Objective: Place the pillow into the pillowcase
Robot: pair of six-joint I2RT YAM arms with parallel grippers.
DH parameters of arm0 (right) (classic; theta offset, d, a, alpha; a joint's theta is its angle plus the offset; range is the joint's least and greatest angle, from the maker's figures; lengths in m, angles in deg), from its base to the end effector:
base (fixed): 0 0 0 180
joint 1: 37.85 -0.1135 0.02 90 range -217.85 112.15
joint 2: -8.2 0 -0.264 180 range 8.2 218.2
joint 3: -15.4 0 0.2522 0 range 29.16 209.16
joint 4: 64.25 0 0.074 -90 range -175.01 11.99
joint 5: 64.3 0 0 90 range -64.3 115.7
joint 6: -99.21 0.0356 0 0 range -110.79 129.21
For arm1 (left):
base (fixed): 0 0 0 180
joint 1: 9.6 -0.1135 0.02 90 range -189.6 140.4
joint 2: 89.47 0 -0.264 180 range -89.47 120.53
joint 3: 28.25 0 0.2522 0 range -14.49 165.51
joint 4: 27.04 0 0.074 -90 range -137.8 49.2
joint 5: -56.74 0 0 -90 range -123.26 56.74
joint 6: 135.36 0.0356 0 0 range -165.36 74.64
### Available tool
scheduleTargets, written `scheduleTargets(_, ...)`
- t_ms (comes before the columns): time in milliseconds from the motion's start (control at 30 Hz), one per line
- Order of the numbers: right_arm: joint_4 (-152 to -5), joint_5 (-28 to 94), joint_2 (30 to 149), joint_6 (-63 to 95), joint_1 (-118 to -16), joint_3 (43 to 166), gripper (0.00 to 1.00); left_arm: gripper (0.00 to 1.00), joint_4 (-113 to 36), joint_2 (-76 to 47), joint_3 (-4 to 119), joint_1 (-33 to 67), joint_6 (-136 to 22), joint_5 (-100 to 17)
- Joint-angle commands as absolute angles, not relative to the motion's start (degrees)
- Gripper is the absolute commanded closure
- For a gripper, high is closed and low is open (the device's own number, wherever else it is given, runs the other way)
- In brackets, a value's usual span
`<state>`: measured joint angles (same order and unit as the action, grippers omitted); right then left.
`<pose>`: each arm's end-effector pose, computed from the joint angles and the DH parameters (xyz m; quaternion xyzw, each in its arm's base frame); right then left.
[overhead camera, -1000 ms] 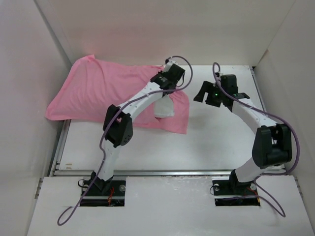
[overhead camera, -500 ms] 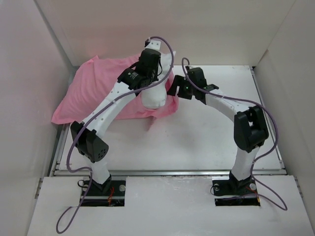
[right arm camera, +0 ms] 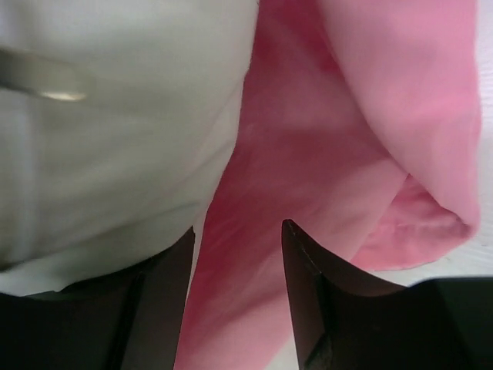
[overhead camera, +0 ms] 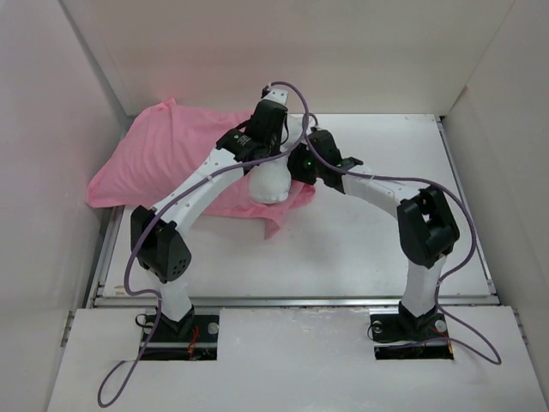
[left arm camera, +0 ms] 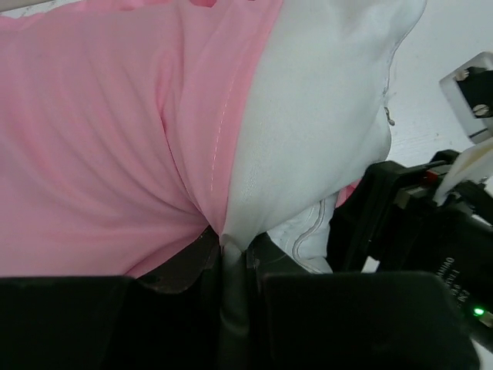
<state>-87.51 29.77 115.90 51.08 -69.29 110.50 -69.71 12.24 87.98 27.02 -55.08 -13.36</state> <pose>0.3699 0.2291 0.2458 0.0648 0.8877 0.2969 0.3460 0.3383 -0.2363 0.3845 0.1102 0.8424 -0.0629 0.5237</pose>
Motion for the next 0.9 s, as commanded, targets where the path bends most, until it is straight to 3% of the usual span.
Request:
scheduleTargets(0, -81.64, 28.69, 120.43, 57.44, -70.72, 111.08, 0.45, 1.00, -63.83, 7.74, 87.64, 26.61, -56.26, -13.22)
scheduleTargets(167, -80.12, 28.17, 125.00, 62.02, -71.25, 110.65, 0.45, 1.00, -63.21, 6.07, 87.12, 26.61, -57.31, -12.61)
scheduleTargets(400, -75.73, 26.58, 122.81, 63.44, -71.25, 104.75, 0.45, 1.00, -61.81, 5.45, 85.00, 25.47, -58.46, -12.61)
scheduleTargets(500, -78.01, 26.05, 125.00, 62.91, -71.86, 107.99, 0.36, 1.00, -60.76, 4.14, 83.78, 25.47, -58.46, -13.30)
scheduleTargets(600, -78.01, 26.05, 127.81, 62.12, -72.57, 111.86, 0.33, 1.00, -59.61, 2.47, 81.75, 25.47, -59.60, -14.01)
scheduleTargets(867, -80.73, 23.59, 134.58, 62.64, -74.24, 118.98, 0.38, 1.00, -58.55, 0.18, 79.73, 25.47, -60.91, -15.16)
